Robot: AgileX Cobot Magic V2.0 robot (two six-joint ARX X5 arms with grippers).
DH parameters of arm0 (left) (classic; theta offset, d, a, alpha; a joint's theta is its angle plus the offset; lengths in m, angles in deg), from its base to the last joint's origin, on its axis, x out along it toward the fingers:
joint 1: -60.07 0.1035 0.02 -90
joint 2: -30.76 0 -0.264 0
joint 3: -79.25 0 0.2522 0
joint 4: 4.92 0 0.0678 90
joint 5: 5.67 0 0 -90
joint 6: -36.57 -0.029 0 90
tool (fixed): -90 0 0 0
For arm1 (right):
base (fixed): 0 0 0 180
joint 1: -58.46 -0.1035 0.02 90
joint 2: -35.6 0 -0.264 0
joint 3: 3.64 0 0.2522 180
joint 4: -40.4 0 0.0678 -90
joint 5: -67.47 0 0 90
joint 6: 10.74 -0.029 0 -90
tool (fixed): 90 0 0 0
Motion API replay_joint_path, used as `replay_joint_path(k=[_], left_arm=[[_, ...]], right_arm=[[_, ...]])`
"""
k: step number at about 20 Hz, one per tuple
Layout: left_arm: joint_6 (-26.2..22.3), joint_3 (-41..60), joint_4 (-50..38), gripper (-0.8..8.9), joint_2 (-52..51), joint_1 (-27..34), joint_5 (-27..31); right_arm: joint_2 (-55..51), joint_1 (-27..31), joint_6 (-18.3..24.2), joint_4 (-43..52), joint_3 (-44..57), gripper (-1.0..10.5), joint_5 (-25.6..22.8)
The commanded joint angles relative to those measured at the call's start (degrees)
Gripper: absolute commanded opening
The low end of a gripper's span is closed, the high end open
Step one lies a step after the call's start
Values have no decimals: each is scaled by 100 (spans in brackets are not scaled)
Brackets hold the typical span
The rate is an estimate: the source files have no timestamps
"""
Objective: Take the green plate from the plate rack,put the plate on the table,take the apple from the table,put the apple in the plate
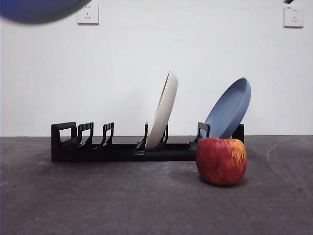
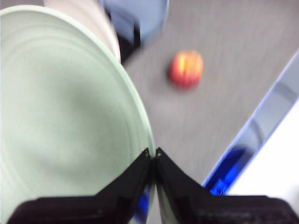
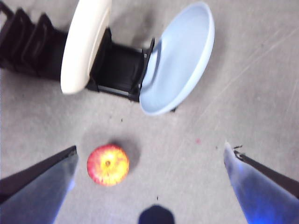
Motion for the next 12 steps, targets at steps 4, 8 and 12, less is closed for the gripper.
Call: replay_joint_path(k=[4, 8, 12], left_arm=[[953, 2302, -1727, -9, -420, -629, 501], [1047, 3152, -3110, -9, 98, -717, 516], [831, 3167, -3698, -9, 1086, -717, 516]], right_arm=[[22, -2, 39, -118, -9, 720, 4], [22, -2, 20, -240, -9, 720, 7], [22, -7, 20, -424, -9, 720, 114]])
